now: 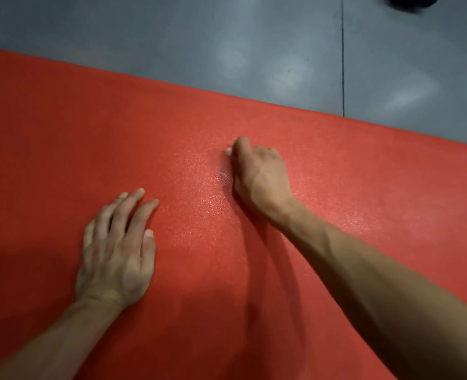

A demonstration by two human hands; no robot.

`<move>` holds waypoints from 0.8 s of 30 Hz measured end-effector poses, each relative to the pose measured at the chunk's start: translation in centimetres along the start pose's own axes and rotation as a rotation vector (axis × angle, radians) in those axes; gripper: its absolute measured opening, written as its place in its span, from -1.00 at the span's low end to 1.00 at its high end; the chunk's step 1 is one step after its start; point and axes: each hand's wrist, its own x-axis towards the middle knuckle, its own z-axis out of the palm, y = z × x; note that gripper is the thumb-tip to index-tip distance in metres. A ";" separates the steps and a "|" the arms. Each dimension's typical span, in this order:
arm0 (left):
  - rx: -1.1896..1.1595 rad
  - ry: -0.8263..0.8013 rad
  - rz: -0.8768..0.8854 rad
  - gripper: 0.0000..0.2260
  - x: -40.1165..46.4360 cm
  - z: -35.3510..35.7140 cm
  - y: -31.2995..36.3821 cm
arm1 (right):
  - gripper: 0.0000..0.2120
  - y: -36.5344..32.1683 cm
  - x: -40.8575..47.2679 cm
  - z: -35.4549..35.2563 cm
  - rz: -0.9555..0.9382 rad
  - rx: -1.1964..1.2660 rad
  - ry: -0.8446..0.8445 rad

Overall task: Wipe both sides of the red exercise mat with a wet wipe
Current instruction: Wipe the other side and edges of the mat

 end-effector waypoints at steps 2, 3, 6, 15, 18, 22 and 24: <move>-0.004 0.003 0.007 -0.54 0.1 0.0 0.0 | -0.87 1.3 0.1 -0.6 -0.075 -0.008 0.009; -0.005 0.005 0.009 -0.54 0.1 0.1 0.0 | -0.83 3.3 0.0 -1.2 0.011 -0.011 0.008; -0.007 0.020 0.018 -0.54 0.1 0.2 0.0 | -0.73 10.5 -1.4 -3.9 0.425 -0.106 0.046; 0.002 -0.003 0.019 -0.54 0.2 0.0 -0.2 | -0.81 -2.4 3.0 0.9 -0.084 0.033 0.012; -0.004 0.001 0.020 -0.54 0.2 0.0 -0.3 | -0.89 2.2 2.8 0.4 -0.045 -0.081 0.051; 0.003 0.001 0.011 -0.54 0.3 0.0 -0.4 | -0.81 11.1 2.0 -2.7 0.563 -0.131 0.093; 0.005 -0.011 0.011 -0.54 0.3 0.0 -0.4 | -0.80 10.2 3.2 -2.3 0.618 -0.150 0.104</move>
